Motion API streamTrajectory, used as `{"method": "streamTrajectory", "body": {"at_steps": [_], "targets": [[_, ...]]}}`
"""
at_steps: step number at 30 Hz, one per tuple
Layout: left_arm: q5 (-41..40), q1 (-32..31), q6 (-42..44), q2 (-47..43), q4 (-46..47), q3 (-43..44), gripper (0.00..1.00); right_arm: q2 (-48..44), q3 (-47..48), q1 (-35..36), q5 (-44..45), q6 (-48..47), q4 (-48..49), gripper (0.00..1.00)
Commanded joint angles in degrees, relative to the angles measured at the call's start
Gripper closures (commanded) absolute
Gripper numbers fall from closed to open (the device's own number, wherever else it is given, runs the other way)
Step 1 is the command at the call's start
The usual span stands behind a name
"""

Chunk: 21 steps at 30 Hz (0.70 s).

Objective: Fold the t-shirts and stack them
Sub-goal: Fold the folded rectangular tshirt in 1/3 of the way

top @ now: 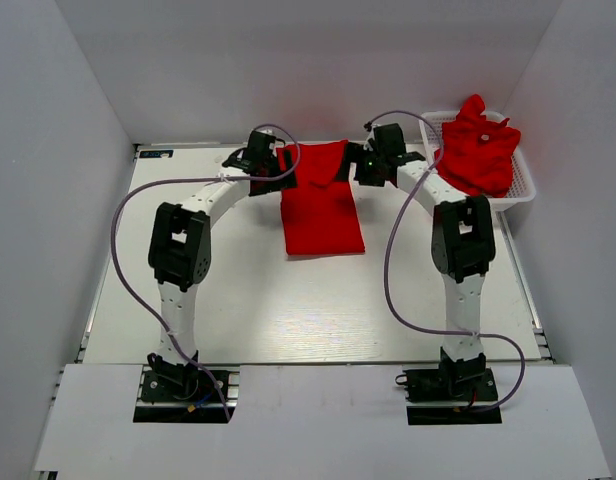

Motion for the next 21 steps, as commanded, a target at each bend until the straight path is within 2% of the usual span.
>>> {"method": "streamTrajectory", "body": {"at_steps": [1, 3, 4, 5, 9, 11, 18, 21], "targets": [[-1.8, 1.8, -0.7, -4.1, -1.7, 3.0, 0.00, -3.7, 1.5, -1.1, -0.7, 0.0, -0.1, 0.10], [0.0, 1.8, -0.7, -6.5, -0.6, -0.2, 0.00, -9.2, -2.2, -0.9, -0.3, -0.3, 1.0, 0.10], [1.0, 1.8, -0.7, -9.5, 0.6, -4.9, 0.00, -10.8, -4.3, -0.9, 0.3, -0.6, 1.6, 0.10], [1.9, 1.8, -0.7, -11.0, 1.7, -7.4, 0.00, -13.9, -11.9, -1.1, 0.5, -0.6, 2.9, 0.10], [7.2, 0.4, -0.1, -16.7, 7.7, -19.0, 0.00, -22.7, -27.1, -1.2, 0.2, 0.8, 5.7, 0.10], [12.3, -0.2, -0.1, -17.9, 9.4, -24.2, 0.00, -24.5, -31.2, -1.2, -2.0, 1.5, 7.0, 0.10], [15.5, -2.5, -0.1, -17.9, 13.2, -32.6, 0.02, -25.3, -38.2, -1.1, -4.8, 2.0, 7.8, 0.10], [16.1, -3.0, -0.1, -17.2, 13.9, -33.2, 0.12, -24.1, -39.3, -1.0, -6.5, 2.2, 8.8, 0.10]]}}
